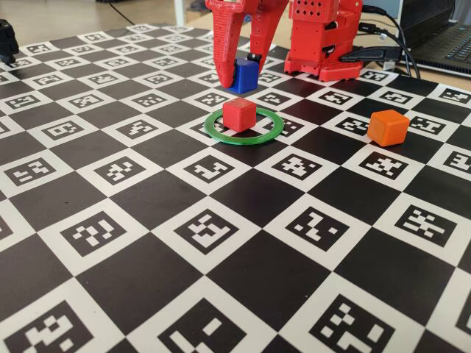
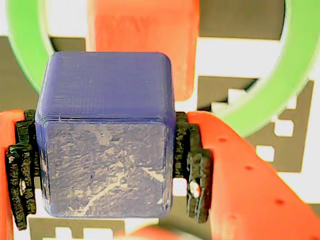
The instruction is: Grab the red cube then put it in the green circle then put the blue cube on top and finally the orange cube on top
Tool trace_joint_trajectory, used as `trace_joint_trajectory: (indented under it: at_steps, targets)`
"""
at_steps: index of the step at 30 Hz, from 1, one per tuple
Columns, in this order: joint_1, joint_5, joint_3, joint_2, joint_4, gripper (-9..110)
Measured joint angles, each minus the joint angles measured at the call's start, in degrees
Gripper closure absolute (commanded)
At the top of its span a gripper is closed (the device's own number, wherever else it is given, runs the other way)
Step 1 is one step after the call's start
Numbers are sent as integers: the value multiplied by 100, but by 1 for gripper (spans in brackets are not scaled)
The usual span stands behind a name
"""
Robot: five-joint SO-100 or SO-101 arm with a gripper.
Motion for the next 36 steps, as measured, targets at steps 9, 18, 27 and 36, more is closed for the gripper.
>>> trace_joint_trajectory:
  at_steps: [9,18,27,36]
  targets:
    - [141,-105,290,0,-272,100]
    - [141,-114,396,0,-352,100]
    - [88,18,396,0,-352,100]
    - [-44,123,475,0,-352,100]
